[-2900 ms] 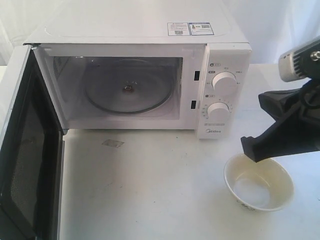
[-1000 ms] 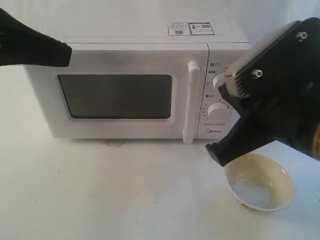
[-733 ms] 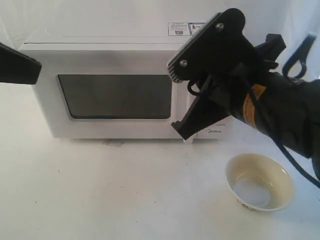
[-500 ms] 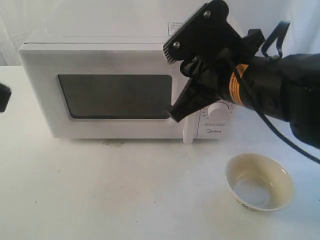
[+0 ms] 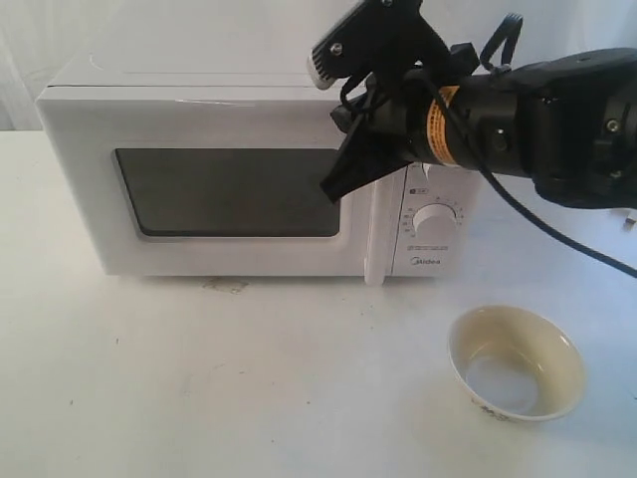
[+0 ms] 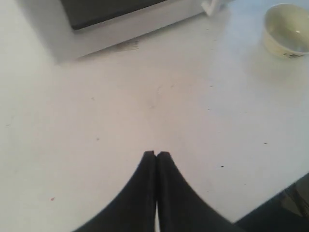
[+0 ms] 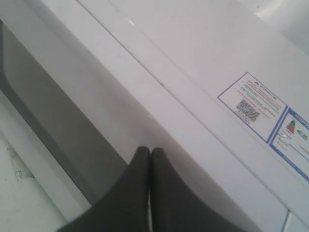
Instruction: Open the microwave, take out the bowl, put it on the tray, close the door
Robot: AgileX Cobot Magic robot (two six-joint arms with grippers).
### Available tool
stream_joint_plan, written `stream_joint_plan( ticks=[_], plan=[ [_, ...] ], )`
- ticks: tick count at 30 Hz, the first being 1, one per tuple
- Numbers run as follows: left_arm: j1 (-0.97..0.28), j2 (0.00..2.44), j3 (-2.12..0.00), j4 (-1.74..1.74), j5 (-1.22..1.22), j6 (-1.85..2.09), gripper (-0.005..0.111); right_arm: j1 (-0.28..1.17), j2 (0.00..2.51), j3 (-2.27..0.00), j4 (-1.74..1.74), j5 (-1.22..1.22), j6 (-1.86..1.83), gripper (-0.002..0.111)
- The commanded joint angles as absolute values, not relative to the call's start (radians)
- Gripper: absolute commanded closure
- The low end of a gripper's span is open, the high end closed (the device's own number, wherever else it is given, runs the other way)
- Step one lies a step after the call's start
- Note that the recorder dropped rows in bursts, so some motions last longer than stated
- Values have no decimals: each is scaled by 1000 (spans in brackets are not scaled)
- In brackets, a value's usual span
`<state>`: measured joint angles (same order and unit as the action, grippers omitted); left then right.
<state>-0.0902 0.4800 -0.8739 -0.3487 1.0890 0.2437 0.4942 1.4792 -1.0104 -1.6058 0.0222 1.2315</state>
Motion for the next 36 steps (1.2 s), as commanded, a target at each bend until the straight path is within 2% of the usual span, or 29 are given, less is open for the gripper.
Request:
stream_joint_plan(
  ticks=[1, 10, 29, 36],
  plan=[
    [-94, 371, -859, -154, 1100, 62, 107, 488, 1478, -1016, -1606, 83, 1238, 108],
    [-94, 176, -859, 92, 1221, -86, 107, 488, 1513, -1046, -1601, 104, 1238, 108],
    [-94, 126, -863, 120, 1221, -86, 107, 488, 1559, -1049, -1645, 288, 1230, 108],
    [-94, 126, -863, 120, 1221, -86, 107, 488, 1464, -1011, -1600, 133, 1235, 108]
  ],
)
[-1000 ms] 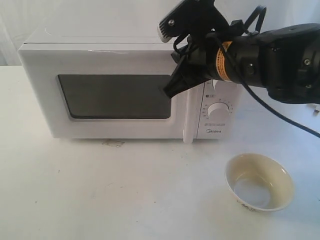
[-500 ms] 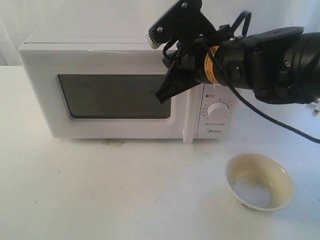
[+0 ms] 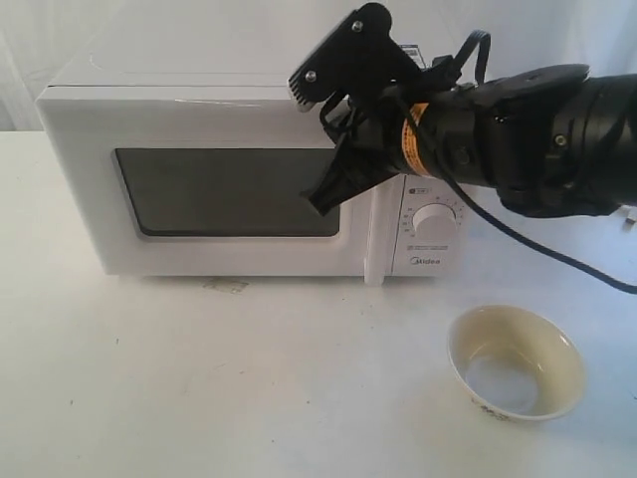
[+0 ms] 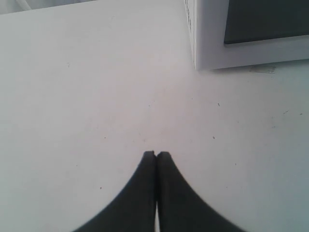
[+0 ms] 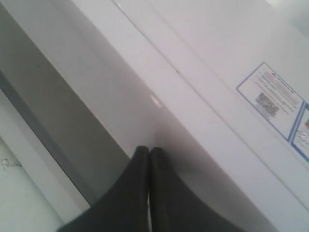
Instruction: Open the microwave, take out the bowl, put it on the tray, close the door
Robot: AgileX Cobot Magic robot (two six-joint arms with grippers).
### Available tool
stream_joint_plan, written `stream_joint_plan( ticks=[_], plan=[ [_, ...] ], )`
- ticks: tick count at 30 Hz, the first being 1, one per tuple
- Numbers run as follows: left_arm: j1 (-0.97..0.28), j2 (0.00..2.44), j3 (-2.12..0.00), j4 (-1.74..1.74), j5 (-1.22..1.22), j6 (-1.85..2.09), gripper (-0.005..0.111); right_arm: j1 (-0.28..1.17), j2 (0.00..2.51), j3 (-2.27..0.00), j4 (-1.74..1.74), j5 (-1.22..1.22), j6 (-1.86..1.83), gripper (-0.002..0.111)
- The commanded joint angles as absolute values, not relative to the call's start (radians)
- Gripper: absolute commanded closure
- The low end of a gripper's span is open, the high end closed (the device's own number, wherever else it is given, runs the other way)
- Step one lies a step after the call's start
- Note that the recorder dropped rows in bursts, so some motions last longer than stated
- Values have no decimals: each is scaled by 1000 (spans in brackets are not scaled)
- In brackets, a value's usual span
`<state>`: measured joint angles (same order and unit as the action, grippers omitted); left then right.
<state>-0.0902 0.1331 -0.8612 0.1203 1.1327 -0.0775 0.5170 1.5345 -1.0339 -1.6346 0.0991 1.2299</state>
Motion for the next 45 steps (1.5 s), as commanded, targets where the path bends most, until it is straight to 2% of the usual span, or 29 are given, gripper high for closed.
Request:
stream_joint_plan(
  ticks=[1, 7, 14, 45],
  plan=[
    [-94, 126, -863, 120, 1221, -86, 107, 488, 1443, -993, -1597, 118, 1240, 108],
    [-94, 126, -863, 120, 1221, -86, 107, 488, 1275, -896, -1581, 206, 1307, 108],
    [-94, 126, -863, 120, 1221, -86, 107, 488, 1165, -810, -1533, 201, 1309, 108],
    [-94, 126, -863, 120, 1221, -86, 107, 488, 1125, -762, -1512, 217, 1316, 108]
  ],
)
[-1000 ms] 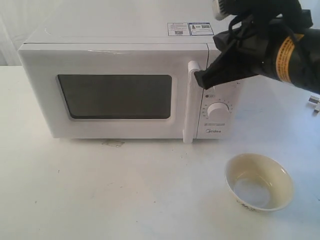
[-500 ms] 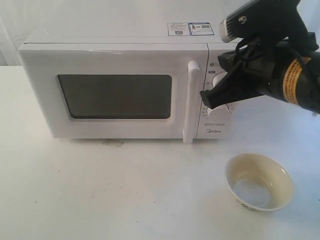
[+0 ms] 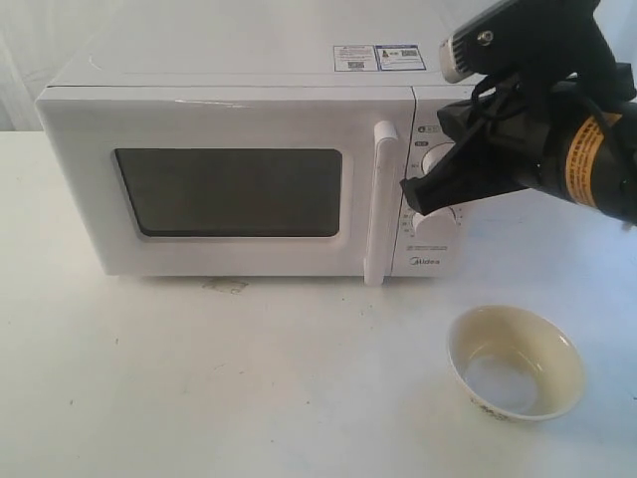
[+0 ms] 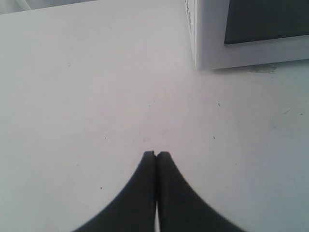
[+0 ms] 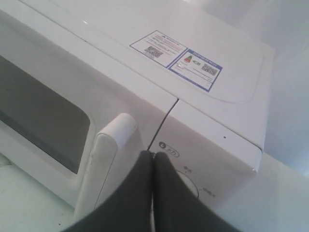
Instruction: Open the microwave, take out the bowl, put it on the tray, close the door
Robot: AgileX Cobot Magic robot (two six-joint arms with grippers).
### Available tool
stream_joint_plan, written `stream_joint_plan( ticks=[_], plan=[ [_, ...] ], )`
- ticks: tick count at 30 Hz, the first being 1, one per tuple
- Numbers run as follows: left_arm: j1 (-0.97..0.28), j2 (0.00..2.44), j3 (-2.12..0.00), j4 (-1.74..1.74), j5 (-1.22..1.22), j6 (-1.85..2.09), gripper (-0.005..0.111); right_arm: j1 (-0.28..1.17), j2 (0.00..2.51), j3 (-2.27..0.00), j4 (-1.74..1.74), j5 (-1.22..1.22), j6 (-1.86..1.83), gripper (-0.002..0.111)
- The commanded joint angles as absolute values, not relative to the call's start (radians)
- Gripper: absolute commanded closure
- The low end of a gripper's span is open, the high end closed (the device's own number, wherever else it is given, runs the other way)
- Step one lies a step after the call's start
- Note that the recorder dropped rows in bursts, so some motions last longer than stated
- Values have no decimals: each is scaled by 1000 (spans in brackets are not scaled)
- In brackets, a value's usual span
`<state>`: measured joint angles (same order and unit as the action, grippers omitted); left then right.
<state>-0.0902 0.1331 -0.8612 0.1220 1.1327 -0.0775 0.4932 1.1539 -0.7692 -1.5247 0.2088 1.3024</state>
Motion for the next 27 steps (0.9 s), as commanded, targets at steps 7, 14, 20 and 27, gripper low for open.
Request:
stream_joint_plan(
  ticks=[7, 14, 20, 27],
  plan=[
    [-94, 126, -863, 120, 1221, -86, 107, 428, 1083, -678, -1516, 9, 1359, 108],
    [-94, 126, -863, 120, 1221, -86, 107, 310, 1011, -599, -1516, -175, 1359, 108],
    [-94, 126, -863, 120, 1221, -86, 107, 218, 878, -526, -1514, -225, 1359, 108],
    [-94, 126, -863, 120, 1221, -86, 107, 91, 602, -300, -1479, -249, 1361, 108]
  ],
)
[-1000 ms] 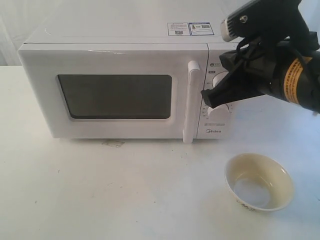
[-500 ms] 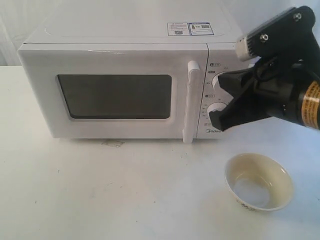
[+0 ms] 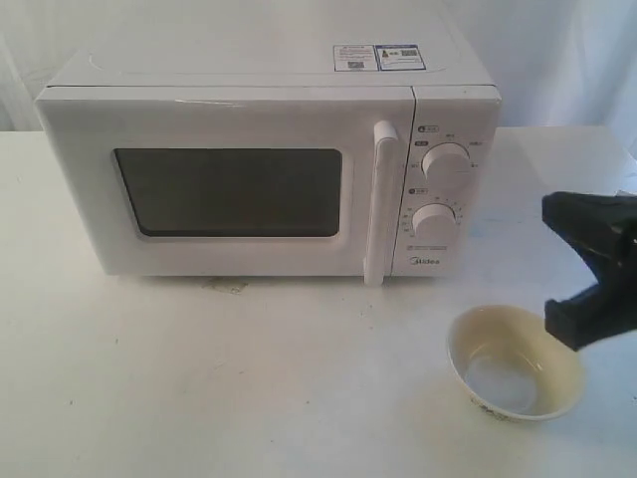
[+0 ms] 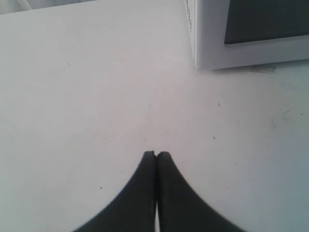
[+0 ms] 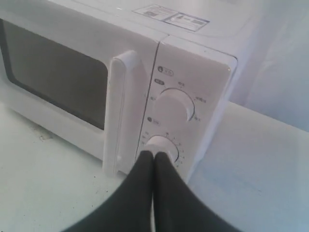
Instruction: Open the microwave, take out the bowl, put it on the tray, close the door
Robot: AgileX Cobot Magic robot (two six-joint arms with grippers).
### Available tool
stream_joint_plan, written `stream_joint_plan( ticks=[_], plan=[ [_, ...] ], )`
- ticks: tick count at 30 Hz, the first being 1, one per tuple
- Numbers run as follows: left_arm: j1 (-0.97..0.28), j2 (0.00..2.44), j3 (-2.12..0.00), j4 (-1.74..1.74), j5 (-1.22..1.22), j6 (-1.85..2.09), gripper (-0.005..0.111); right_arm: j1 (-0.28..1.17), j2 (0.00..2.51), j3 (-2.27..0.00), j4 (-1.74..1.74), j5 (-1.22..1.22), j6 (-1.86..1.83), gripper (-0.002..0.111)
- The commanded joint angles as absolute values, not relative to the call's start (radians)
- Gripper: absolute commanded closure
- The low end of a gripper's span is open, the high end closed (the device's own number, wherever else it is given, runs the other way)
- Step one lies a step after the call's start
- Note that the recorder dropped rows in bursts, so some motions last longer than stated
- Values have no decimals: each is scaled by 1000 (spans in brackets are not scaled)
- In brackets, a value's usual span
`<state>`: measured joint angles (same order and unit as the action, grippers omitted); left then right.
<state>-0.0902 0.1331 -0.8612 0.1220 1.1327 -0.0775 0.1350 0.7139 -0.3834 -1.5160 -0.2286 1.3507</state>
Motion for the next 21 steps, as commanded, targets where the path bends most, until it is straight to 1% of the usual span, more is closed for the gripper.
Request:
stream_joint_plan(
  ticks=[1, 4, 7, 11, 15, 21],
  plan=[
    [-94, 126, -863, 120, 1221, -86, 107, 74, 531, -243, -1460, -253, 1366, 108],
    [-94, 126, -863, 120, 1221, -86, 107, 74, 467, -144, -1460, -216, 1366, 108],
    [-94, 126, -863, 120, 1221, -86, 107, 74, 441, -75, -1420, -111, 1374, 108],
    [-94, 126, -863, 120, 1221, -86, 107, 74, 260, 0, -1387, -117, 1374, 108],
    [-94, 126, -863, 120, 1221, -84, 107, 74, 92, 0, -1387, -126, 1374, 108],
    [-94, 126, -863, 120, 1221, -84, 107, 74, 14, 0, -1387, -55, 1367, 108]
  ],
)
